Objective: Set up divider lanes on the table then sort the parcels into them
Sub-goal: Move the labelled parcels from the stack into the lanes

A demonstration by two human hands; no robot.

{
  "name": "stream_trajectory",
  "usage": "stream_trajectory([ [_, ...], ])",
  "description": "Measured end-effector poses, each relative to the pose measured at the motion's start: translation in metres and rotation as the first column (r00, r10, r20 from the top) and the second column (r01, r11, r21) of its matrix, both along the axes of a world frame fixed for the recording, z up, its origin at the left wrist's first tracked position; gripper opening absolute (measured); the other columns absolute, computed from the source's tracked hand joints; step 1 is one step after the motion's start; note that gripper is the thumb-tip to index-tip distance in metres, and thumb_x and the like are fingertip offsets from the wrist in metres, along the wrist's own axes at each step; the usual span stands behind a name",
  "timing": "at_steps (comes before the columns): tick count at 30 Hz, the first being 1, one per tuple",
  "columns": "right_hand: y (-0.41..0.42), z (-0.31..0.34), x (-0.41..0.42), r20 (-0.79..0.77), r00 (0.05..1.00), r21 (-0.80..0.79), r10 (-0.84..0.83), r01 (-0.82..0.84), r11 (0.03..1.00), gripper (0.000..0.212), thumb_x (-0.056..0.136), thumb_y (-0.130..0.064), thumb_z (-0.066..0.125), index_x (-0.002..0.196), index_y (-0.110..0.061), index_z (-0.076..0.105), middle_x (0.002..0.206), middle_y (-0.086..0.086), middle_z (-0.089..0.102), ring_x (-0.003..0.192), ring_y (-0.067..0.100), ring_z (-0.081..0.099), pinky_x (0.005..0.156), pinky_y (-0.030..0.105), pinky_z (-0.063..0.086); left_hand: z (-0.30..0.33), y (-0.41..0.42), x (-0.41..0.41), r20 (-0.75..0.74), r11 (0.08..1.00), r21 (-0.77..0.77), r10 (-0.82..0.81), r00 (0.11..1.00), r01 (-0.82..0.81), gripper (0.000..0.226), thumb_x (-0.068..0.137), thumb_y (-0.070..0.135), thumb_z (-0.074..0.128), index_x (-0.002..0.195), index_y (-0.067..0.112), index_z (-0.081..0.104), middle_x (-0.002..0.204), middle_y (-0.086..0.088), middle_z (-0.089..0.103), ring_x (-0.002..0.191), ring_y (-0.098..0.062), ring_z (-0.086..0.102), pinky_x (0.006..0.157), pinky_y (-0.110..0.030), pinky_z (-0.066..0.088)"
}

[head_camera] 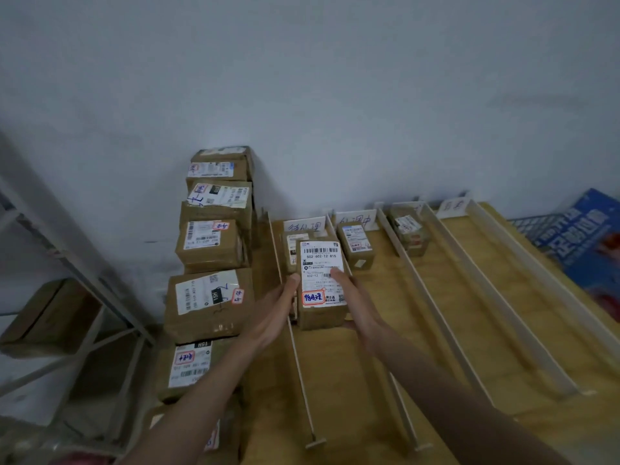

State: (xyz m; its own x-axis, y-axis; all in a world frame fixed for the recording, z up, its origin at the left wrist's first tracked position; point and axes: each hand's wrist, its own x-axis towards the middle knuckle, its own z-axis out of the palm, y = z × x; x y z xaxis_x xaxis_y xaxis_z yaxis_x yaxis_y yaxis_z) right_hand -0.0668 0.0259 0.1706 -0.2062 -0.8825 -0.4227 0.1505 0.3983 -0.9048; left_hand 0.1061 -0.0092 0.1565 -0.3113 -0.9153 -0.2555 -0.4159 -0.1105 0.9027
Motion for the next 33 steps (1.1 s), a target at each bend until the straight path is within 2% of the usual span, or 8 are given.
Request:
stream_trajectory([
  [3, 0.005, -0.001, -0.022, -0.019, 0.996, 0.022, -0.09, 0.09, 0.996, 0.056, 0.085, -0.059, 0.064, 0.129, -0.025, 0.056, 0.1, -0.005, 0.076, 0.086, 0.01, 0.074, 0.077, 0.036, 0.059, 0.002, -0.004, -0.019, 0.121, 0.994, -0.081, -0.058, 0.991, 0.068, 0.065, 0.093, 0.075, 0.017, 0.13, 0.039, 0.057, 0.116, 0.017, 0.06, 0.108, -0.007, 0.055, 0.09, -0.029, 0.037],
  [5, 0.01, -0.001, -0.037, -0.028, 0.991, 0.022, -0.132, 0.132, 0.991, 0.051, 0.088, -0.056, 0.064, 0.127, -0.023, 0.057, 0.098, -0.005, 0.076, 0.079, 0.008, 0.074, 0.068, 0.032, 0.058, -0.002, -0.01, -0.03, 0.214, 0.982, -0.152, -0.08, 0.974, 0.114, 0.062, 0.094, 0.074, 0.016, 0.123, 0.04, 0.059, 0.113, 0.015, 0.062, 0.106, -0.007, 0.058, 0.086, -0.03, 0.041],
  [7, 0.015, -0.003, -0.051, -0.031, 0.988, 0.02, -0.151, 0.152, 0.988, 0.049, 0.089, -0.055, 0.062, 0.125, -0.023, 0.056, 0.097, -0.004, 0.076, 0.079, 0.008, 0.074, 0.063, 0.029, 0.056, -0.007, -0.017, -0.04, 0.3, 0.972, -0.196, -0.064, 0.952, 0.127, 0.064, 0.092, 0.076, 0.016, 0.122, 0.038, 0.059, 0.122, 0.01, 0.062, 0.114, -0.013, 0.058, 0.093, -0.037, 0.047],
  [9, 0.018, -0.006, -0.063, -0.038, 0.985, 0.029, -0.166, 0.167, 0.985, 0.049, 0.089, -0.056, 0.061, 0.125, -0.023, 0.057, 0.098, -0.004, 0.076, 0.083, 0.011, 0.074, 0.066, 0.032, 0.057, -0.013, -0.022, -0.05, 0.367, 0.966, -0.225, -0.034, 0.93, 0.124, 0.066, 0.092, 0.074, 0.019, 0.131, 0.037, 0.055, 0.136, 0.009, 0.056, 0.122, -0.015, 0.054, 0.099, -0.042, 0.047],
  [12, 0.018, -0.01, -0.082, -0.036, 0.983, 0.043, -0.179, 0.181, 0.983, 0.047, 0.09, -0.057, 0.06, 0.125, -0.025, 0.056, 0.098, -0.002, 0.076, 0.084, 0.013, 0.074, 0.066, 0.032, 0.056, -0.017, -0.027, -0.065, 0.452, 0.947, -0.275, -0.026, 0.892, 0.167, 0.059, 0.097, 0.067, 0.024, 0.136, 0.034, 0.052, 0.143, 0.006, 0.051, 0.127, -0.017, 0.05, 0.099, -0.038, 0.045],
  [23, -0.014, -0.026, -0.156, -0.033, 0.999, 0.061, -0.019, 0.021, 0.998, 0.049, 0.088, -0.059, 0.061, 0.123, -0.024, 0.058, 0.096, -0.006, 0.077, 0.084, 0.011, 0.074, 0.073, 0.035, 0.058, -0.046, -0.027, -0.105, 0.689, 0.915, -0.344, 0.094, 0.718, 0.211, 0.049, 0.1, 0.051, 0.039, 0.132, 0.02, 0.058, 0.133, 0.0, 0.057, 0.114, -0.018, 0.058, 0.087, -0.029, 0.047],
  [30, -0.036, -0.053, -0.19, 0.0, 0.993, 0.087, 0.122, -0.121, 0.989, 0.05, 0.086, -0.061, 0.062, 0.12, -0.025, 0.059, 0.097, -0.006, 0.077, 0.088, 0.011, 0.073, 0.089, 0.043, 0.058, -0.063, -0.004, -0.128, 0.743, 0.917, -0.381, 0.224, 0.63, 0.123, 0.045, 0.099, 0.05, 0.042, 0.13, 0.022, 0.058, 0.13, 0.0, 0.058, 0.117, -0.02, 0.057, 0.096, -0.035, 0.046],
  [33, -0.04, -0.064, -0.192, 0.033, 0.988, 0.108, 0.151, -0.153, 0.982, 0.047, 0.085, -0.059, 0.064, 0.117, -0.026, 0.061, 0.095, -0.005, 0.077, 0.088, 0.013, 0.074, 0.092, 0.048, 0.056, -0.07, 0.006, -0.132, 0.738, 0.921, -0.384, 0.263, 0.622, 0.067, 0.041, 0.098, 0.048, 0.045, 0.127, 0.023, 0.059, 0.13, 0.001, 0.058, 0.118, -0.019, 0.056, 0.096, -0.036, 0.048],
])
